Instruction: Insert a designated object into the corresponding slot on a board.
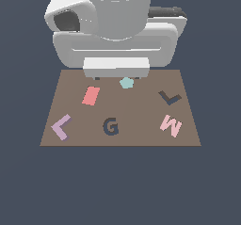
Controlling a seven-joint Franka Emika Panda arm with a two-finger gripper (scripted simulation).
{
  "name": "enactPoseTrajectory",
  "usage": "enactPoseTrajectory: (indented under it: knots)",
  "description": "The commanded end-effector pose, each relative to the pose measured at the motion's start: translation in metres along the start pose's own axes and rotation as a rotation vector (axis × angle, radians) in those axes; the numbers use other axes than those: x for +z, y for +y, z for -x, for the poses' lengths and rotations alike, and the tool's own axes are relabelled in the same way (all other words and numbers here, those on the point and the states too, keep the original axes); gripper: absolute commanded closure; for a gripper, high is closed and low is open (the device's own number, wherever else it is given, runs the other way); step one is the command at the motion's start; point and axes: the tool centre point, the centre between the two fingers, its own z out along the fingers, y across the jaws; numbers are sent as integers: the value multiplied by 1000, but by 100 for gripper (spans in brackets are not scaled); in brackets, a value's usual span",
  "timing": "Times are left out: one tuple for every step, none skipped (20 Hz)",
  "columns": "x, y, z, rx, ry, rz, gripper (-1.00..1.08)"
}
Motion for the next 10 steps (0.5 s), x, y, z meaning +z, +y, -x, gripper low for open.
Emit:
enactPoseTrajectory:
  knots:
    - [0,0,0,0,0,0,-92]
    - [0,0,0,0,0,0,-92]
    - [0,0,0,-2,0,0,-92]
    - [1,1,0,-4,0,0,-92]
    - [1,2,0,-8,0,0,-92]
    - [2,3,0,-12,0,0,-92]
    - [3,4,0,-17,-1,-1,-92]
    - [4,5,0,-23,-1,-1,-92]
    - [5,7,0,-30,-1,-1,-92]
    - [7,9,0,-38,-1,-1,-92]
